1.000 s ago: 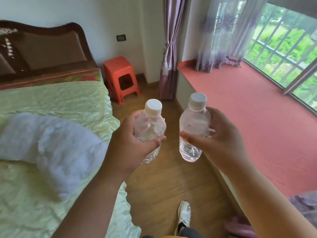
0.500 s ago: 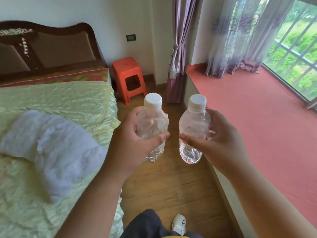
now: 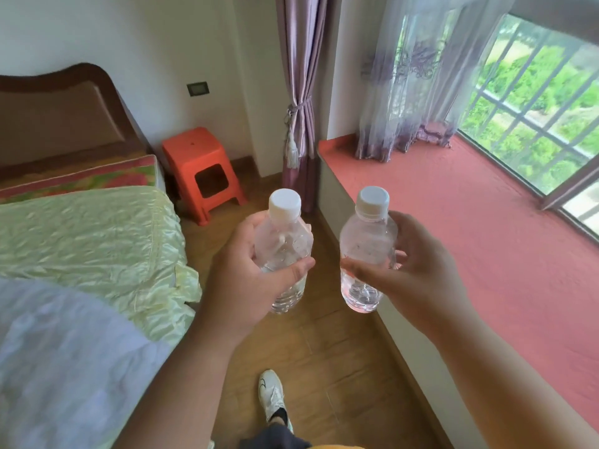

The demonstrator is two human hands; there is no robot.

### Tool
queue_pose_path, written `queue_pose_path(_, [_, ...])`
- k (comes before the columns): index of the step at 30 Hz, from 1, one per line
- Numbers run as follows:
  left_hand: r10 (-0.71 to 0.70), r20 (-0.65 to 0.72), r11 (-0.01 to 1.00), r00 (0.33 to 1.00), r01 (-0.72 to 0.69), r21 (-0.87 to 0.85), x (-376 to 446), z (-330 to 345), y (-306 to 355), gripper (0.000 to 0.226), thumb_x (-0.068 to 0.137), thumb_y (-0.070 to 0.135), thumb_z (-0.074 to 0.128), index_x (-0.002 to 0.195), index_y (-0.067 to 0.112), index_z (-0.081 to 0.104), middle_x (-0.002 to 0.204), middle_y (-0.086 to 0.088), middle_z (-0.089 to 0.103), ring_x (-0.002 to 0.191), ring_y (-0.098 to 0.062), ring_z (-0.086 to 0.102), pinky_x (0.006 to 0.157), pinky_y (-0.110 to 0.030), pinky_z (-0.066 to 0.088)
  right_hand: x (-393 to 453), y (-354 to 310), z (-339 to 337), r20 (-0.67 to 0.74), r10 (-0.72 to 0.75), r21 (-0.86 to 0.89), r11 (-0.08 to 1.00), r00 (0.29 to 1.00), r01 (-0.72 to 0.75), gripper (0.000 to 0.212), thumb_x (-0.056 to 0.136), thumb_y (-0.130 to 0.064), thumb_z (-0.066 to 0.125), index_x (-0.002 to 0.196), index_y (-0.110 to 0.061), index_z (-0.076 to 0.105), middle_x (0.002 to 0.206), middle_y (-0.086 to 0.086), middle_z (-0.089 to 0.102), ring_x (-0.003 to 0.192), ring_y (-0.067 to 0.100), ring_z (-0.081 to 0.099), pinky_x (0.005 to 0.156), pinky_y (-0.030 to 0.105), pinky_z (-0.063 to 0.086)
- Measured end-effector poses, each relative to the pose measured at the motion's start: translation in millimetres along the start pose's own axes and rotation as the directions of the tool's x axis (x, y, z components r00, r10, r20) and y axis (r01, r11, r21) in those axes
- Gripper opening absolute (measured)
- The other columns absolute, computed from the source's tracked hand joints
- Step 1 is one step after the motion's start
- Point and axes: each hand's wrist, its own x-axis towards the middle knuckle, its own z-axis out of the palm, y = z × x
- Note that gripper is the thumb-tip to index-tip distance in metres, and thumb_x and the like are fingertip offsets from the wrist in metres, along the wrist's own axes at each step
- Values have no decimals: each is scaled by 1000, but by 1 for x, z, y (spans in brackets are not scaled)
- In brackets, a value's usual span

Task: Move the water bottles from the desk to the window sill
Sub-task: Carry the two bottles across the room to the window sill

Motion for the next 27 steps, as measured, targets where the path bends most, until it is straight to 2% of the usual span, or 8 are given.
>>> queue_pose_path(4, [52, 31, 997, 998, -51, -49, 66, -16, -4, 68, 69, 38, 93, 122, 52, 53, 116, 36, 64, 107, 13, 62, 86, -8, 45, 51, -16, 19, -63, 7, -6, 1000, 998, -8, 67, 65, -35, 94, 123, -42, 61, 106, -29, 69, 92, -9, 67, 74, 4, 47])
queue_pose_path(9, [93, 84, 993, 992, -86, -84, 138, -34, -16, 71, 69, 32, 94, 128, 42, 57, 119, 24, 68, 110, 6, 64, 96, -22, 49, 102, -29, 45, -139, 13, -2, 1000, 990, -14, 62, 66, -30, 94, 113, -48, 58, 101, -37, 66, 88, -14, 65, 70, 1, 44])
queue_pose_path(13, [100, 119, 992, 988, -91, -83, 180, -39, -27, 72, 70, 29, 94, 131, 36, 57, 121, 21, 68, 111, 5, 64, 99, -26, 50, 131, -26, 63, -160, 44, 16, 999, 986, -42, 62, 67, -30, 94, 117, -45, 60, 102, -35, 68, 90, -12, 66, 71, 2, 46])
queue_pose_path(16, [101, 152, 993, 983, -91, -73, 205, -37, -33, 72, 70, 29, 94, 131, 35, 58, 120, 21, 68, 109, 7, 64, 94, -16, 50, 153, -23, 69, -176, 60, 4, 998, 983, -60, 64, 66, -35, 93, 117, -48, 59, 105, -35, 67, 92, -13, 65, 72, 2, 45])
queue_pose_path(19, [89, 185, 995, 979, -80, -56, 233, -30, -38, 69, 69, 31, 94, 126, 43, 57, 117, 24, 68, 106, 12, 63, 86, -5, 47, 181, -16, 71, -191, 60, -4, 998, 980, -62, 64, 65, -36, 94, 116, -50, 57, 104, -37, 66, 93, -14, 64, 72, 1, 45])
queue_pose_path(23, [74, 198, 997, 977, -68, -33, 274, -11, -37, 71, 69, 35, 94, 128, 43, 57, 120, 24, 68, 111, 6, 64, 94, -20, 50, 224, -1, 65, -196, 71, 17, 998, 978, -69, 65, 65, -32, 94, 119, -45, 60, 104, -36, 67, 89, -14, 66, 71, 2, 45])
queue_pose_path(27, [67, 195, 998, 979, -66, -13, 321, 11, -27, 67, 69, 33, 94, 123, 48, 57, 118, 29, 67, 110, 9, 63, 96, -22, 51, 278, 20, 53, -188, 71, 64, 996, 980, -60, 63, 66, -34, 94, 118, -46, 60, 106, -31, 69, 91, -8, 68, 75, 7, 50])
